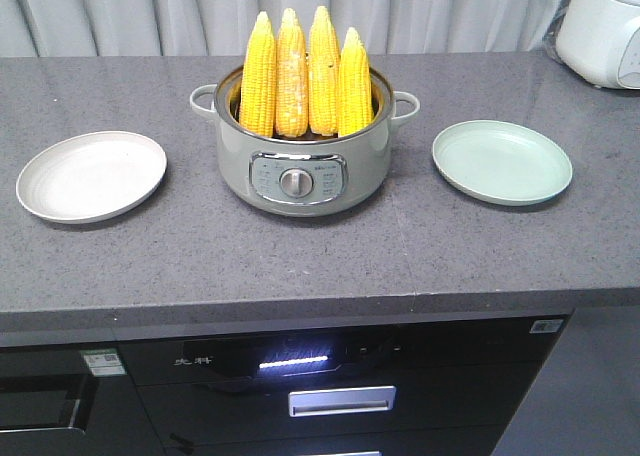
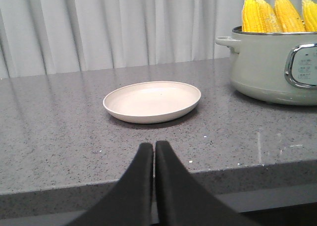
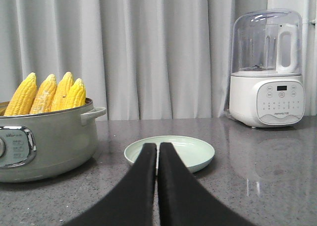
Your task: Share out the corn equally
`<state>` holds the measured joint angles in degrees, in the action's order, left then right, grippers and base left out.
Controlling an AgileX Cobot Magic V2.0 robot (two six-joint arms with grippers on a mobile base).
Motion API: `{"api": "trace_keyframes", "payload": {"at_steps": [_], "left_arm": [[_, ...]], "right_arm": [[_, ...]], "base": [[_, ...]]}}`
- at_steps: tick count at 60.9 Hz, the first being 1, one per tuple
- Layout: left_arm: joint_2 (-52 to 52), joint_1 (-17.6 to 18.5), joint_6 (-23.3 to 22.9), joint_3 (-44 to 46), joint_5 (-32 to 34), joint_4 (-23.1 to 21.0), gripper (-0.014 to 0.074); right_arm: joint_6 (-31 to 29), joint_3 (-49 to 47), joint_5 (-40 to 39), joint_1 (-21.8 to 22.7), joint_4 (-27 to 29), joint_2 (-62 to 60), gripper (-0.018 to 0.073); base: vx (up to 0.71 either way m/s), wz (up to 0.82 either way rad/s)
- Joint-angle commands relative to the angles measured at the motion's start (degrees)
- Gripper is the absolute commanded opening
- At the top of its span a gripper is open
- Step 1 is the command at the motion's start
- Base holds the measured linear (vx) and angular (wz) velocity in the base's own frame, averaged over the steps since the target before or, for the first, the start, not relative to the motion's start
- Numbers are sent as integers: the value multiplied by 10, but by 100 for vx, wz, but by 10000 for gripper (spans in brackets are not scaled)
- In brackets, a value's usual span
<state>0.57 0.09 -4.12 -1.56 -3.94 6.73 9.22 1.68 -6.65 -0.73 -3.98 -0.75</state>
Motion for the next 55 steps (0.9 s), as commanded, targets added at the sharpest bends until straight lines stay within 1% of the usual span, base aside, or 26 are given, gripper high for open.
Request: {"api": "trace_keyframes", "payload": {"at_steps": [1, 55], "left_arm": [[10, 0, -5, -2, 43, -1, -7], [10, 0, -5, -2, 43, -1, -7]], "right_arm": [[-3, 4, -40, 4, -7, -2, -1], [-3, 4, -39, 4, -7, -2, -1]], "base": [[6, -2], [5, -1]]}}
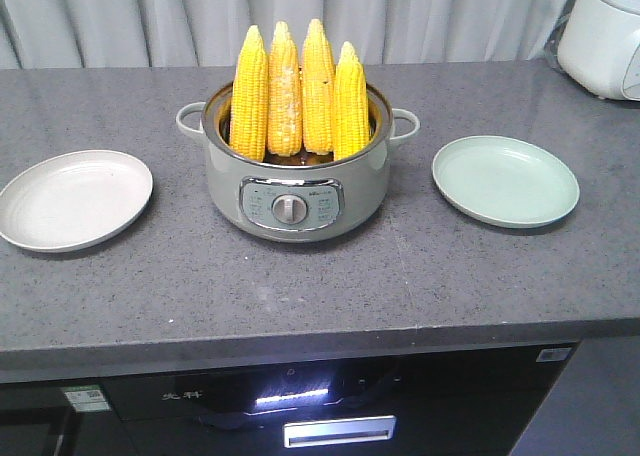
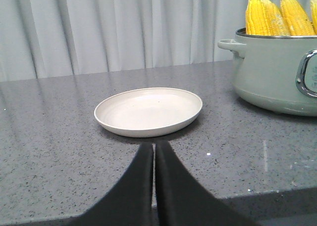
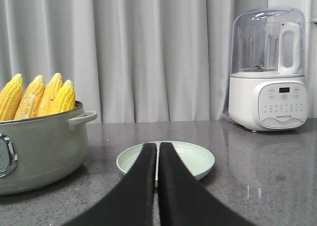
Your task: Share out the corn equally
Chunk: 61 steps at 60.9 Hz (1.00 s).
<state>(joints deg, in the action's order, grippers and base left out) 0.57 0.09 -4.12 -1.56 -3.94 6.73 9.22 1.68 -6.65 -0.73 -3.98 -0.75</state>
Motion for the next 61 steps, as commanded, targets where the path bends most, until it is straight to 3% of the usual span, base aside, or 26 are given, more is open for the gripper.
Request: {"api": "trace_keyframes", "payload": {"at_steps": [1, 61], "left_arm": [[10, 0, -5, -2, 43, -1, -7], [10, 0, -5, -2, 43, -1, -7]], "right_arm": [[-3, 4, -39, 4, -7, -2, -1], [-3, 4, -40, 4, -7, -2, -1]], "base": [[3, -1], [2, -1]]}}
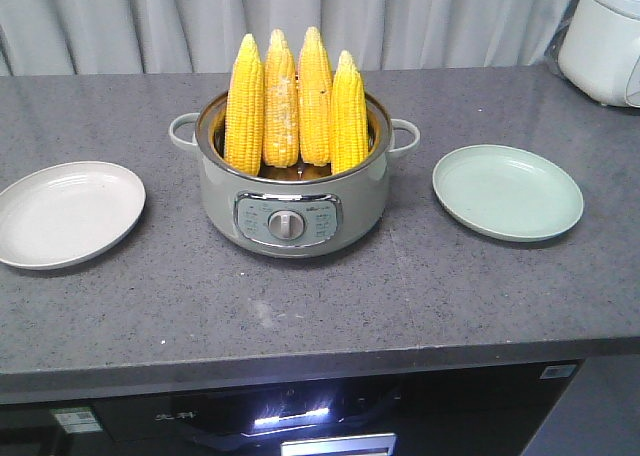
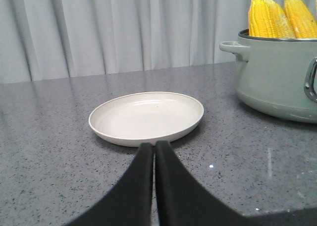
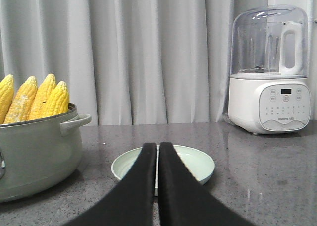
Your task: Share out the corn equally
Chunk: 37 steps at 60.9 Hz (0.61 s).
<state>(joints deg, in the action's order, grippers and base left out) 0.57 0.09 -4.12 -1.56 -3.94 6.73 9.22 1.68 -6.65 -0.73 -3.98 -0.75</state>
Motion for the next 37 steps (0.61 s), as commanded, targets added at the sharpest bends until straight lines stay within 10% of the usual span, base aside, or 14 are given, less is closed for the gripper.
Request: {"api": "trace_keyframes", "payload": {"at_steps": [1, 37], "left_arm": [[10, 0, -5, -2, 43, -1, -7], [10, 0, -5, -2, 43, -1, -7]], "right_arm": [[-3, 4, -40, 4, -7, -2, -1], [-3, 4, -39, 4, -7, -2, -1]], "base": [[1, 0], [2, 0]]}}
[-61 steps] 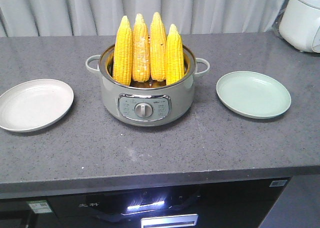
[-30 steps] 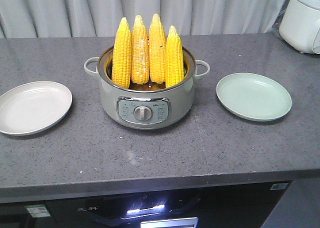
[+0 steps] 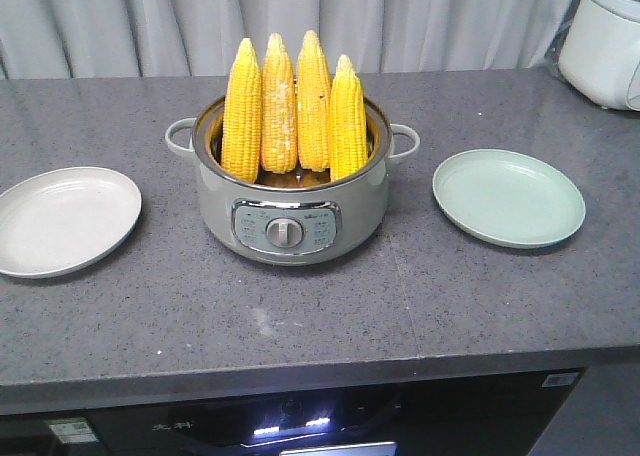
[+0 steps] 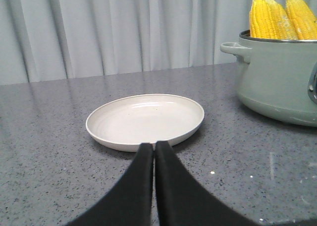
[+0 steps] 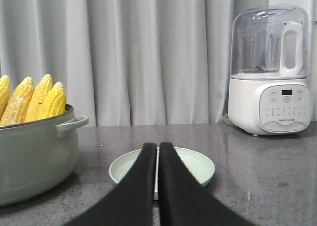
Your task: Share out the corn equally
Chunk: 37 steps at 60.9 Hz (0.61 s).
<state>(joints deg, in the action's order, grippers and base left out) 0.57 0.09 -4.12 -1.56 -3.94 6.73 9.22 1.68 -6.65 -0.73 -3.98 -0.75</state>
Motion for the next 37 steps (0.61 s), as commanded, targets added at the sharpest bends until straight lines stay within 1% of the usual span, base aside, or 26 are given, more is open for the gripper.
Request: {"api": "trace_keyframes", "payload": {"at_steps": [1, 37], "left_arm": [[10, 0, -5, -2, 43, -1, -7], [10, 0, -5, -2, 43, -1, -7]], "right_arm": [[-3, 4, -39, 4, -7, -2, -1], [-3, 4, -39, 4, -7, -2, -1]], "base": [[2, -1], [2, 0]]}}
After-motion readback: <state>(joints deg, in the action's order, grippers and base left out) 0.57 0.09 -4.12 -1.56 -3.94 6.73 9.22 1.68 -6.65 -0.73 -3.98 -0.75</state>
